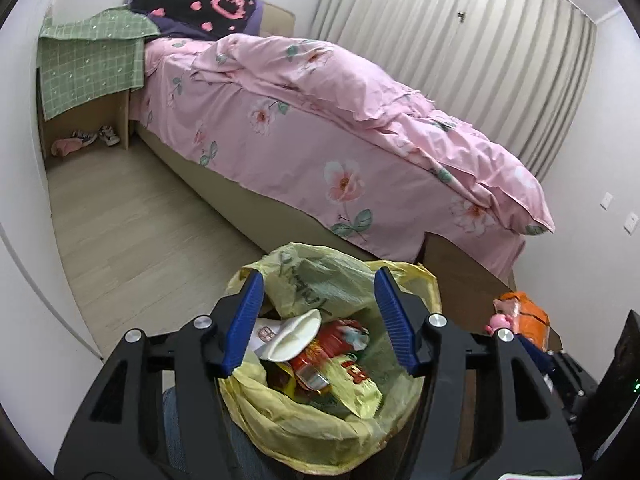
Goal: Collect trash
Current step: 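Move both open tools back over the table, then grasp the orange plastic bag with the left tool and lift it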
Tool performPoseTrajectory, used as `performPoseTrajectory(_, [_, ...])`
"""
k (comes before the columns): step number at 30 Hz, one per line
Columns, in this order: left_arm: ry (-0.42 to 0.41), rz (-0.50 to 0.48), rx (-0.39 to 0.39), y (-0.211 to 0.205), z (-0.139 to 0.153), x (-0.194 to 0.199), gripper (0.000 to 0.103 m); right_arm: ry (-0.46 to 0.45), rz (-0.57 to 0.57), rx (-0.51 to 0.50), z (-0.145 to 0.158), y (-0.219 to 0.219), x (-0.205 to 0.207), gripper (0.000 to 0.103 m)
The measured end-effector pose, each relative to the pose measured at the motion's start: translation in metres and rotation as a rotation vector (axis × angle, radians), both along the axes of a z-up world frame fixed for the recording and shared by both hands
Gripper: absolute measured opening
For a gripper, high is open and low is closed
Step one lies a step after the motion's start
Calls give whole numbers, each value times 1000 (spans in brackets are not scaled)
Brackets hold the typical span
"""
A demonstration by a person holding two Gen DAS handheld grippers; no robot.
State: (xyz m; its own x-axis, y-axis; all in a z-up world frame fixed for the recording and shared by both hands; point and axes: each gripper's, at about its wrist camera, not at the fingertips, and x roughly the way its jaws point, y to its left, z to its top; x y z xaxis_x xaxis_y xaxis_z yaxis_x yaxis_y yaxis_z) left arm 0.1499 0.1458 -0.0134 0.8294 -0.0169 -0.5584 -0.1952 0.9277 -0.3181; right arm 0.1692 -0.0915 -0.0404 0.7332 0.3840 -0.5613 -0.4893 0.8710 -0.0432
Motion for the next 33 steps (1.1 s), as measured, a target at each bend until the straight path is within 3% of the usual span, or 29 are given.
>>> performPoseTrajectory(5, [-55,-107,38,-38,7,-9,59,-42,-134,29,10,-63,-25,52])
performPoseTrajectory(9, [-72,-224,47,-79,7,-5,59,-31,-233,70,7,-114,-32,59])
performPoseTrajectory(15, [-88,-521,89,-164,6,11,61,16,-351,116,-6,-187,-39,59])
performPoseTrajectory(19, [-110,-735,113,-220,6,45,69,44,-430,68,-20,-215,-51,59])
performPoseTrajectory(21, [-66,-805,194,-256,1,79,69,38,-443,39,-25,-219,-59,59])
performPoseTrajectory(25, [37,-852,260,-301,-14,147,69,33,-449,31,-34,-229,-76,59])
performPoseTrajectory(28, [150,-815,231,-312,-34,193,69,38,-445,54,-40,-234,-83,59])
performPoseTrajectory(32, [317,-787,116,-316,-65,237,69,32,-454,64,-38,-235,-85,59])
performPoseTrajectory(33, [352,-787,107,-317,-72,241,64,28,-456,62,-36,-236,-83,59])
